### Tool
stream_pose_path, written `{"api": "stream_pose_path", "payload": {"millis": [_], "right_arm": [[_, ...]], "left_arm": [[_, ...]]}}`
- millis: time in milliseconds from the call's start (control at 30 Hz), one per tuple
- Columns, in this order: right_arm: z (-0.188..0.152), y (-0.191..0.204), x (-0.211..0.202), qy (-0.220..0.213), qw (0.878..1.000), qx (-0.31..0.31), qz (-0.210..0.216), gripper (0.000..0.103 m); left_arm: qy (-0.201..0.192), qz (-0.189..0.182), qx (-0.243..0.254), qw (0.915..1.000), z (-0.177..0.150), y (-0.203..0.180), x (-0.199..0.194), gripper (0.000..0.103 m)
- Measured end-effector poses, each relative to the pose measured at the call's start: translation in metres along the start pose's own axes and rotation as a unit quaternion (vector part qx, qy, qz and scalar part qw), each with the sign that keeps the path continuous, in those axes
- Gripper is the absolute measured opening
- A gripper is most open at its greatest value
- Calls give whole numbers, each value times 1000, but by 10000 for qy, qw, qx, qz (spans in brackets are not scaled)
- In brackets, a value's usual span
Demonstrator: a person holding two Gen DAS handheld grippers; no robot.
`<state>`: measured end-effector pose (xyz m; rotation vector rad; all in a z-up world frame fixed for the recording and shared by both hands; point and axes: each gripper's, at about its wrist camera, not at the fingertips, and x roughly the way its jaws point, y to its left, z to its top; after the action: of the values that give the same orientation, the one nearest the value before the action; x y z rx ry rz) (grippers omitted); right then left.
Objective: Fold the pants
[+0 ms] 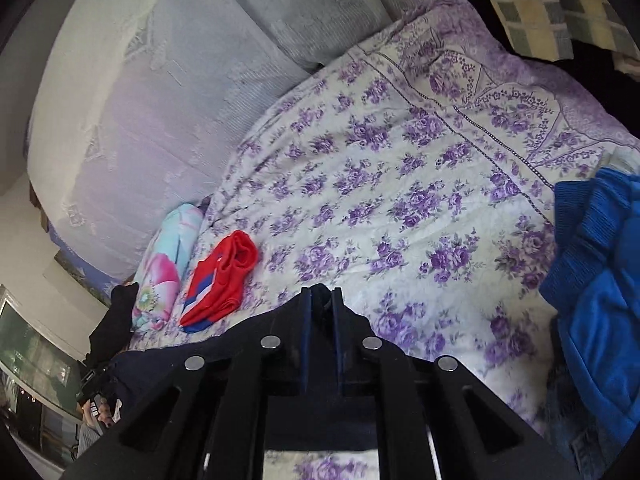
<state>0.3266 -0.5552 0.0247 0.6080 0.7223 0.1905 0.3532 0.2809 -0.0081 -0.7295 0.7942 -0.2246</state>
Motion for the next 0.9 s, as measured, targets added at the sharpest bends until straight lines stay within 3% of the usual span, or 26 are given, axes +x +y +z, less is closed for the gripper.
{"api": "stream_pose_path", "payload": {"millis": [267, 467, 567, 600, 900], "right_arm": [[-37, 0, -68, -351, 9990, 94, 267, 9], [-89, -3, -127, -547, 9975, 149, 417, 9], [-124, -10, -151, -547, 9972, 195, 478, 9], [-136, -13, -156, -534, 9973, 195, 456, 2], [-234, -48, -179, -411, 9962, 651, 400, 2]], "left_arm": [[-250, -300, 209, 9990, -29, -18, -64, 47], [-375, -543, 342, 9972, -72, -22, -113, 47], [-353, -640, 346, 9967, -100, -15, -133, 47], [-332, -673, 345, 9966, -112, -11, -140, 47], [-142, -797, 31, 9967, -195, 39, -175, 46]]}}
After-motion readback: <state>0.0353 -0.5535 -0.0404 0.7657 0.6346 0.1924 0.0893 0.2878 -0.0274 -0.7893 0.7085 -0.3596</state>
